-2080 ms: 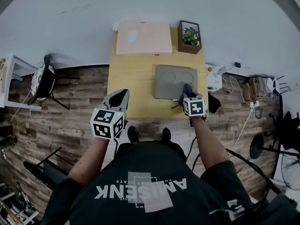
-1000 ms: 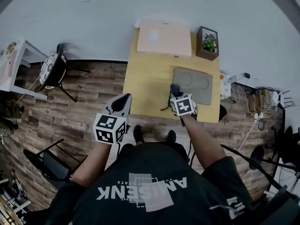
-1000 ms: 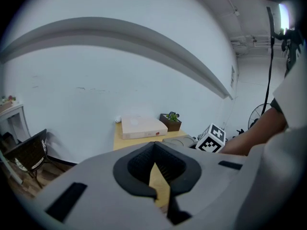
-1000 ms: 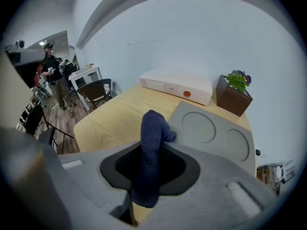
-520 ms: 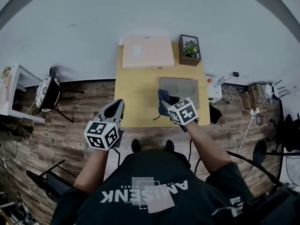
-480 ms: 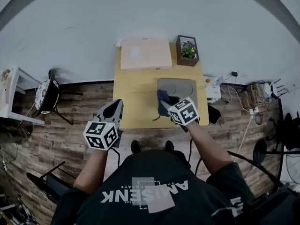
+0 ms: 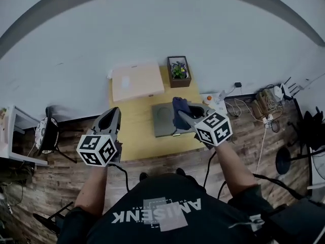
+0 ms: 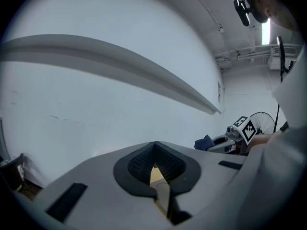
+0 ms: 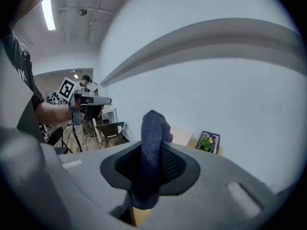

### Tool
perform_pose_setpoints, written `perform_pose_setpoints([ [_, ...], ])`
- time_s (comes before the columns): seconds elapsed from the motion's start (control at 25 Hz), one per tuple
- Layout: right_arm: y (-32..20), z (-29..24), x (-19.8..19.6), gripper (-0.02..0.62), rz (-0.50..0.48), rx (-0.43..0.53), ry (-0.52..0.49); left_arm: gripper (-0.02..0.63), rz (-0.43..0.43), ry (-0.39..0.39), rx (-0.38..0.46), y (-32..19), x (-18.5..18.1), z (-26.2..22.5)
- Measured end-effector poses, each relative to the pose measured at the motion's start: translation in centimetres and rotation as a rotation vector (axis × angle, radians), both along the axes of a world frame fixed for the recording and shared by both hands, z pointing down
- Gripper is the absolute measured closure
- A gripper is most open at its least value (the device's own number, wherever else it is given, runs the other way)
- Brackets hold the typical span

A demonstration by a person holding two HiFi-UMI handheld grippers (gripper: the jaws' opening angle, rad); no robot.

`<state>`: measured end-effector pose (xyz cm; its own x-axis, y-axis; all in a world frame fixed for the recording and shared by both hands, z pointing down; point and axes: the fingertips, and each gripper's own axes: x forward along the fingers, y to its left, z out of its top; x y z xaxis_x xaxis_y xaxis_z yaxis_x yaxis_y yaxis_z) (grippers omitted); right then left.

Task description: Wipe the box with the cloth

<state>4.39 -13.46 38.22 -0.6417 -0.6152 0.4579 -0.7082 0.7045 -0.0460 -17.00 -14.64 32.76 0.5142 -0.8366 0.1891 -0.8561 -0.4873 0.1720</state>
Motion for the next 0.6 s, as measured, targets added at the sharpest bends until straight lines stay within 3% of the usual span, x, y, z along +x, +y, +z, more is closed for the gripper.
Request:
perform_pose_setpoints([
  [0.2, -0.4, -6.9, 2.5, 0.509, 0.057, 0.127, -0.096, 0.609, 0.001, -0.046, 0.001, -0.6, 1.8, -1.5],
  [0.36, -1.7, -10.1, 5.0, 0.509, 0.138, 0.241, -0.143, 0.609, 0.003, -0.137, 0.086, 0.0, 3.9, -3.1],
  [0.6, -3.0, -10.8, 6.6, 0.509, 0.192, 0.249, -0.156, 0.609, 0.001, -0.121, 0.095, -0.5, 5.7, -5.0],
])
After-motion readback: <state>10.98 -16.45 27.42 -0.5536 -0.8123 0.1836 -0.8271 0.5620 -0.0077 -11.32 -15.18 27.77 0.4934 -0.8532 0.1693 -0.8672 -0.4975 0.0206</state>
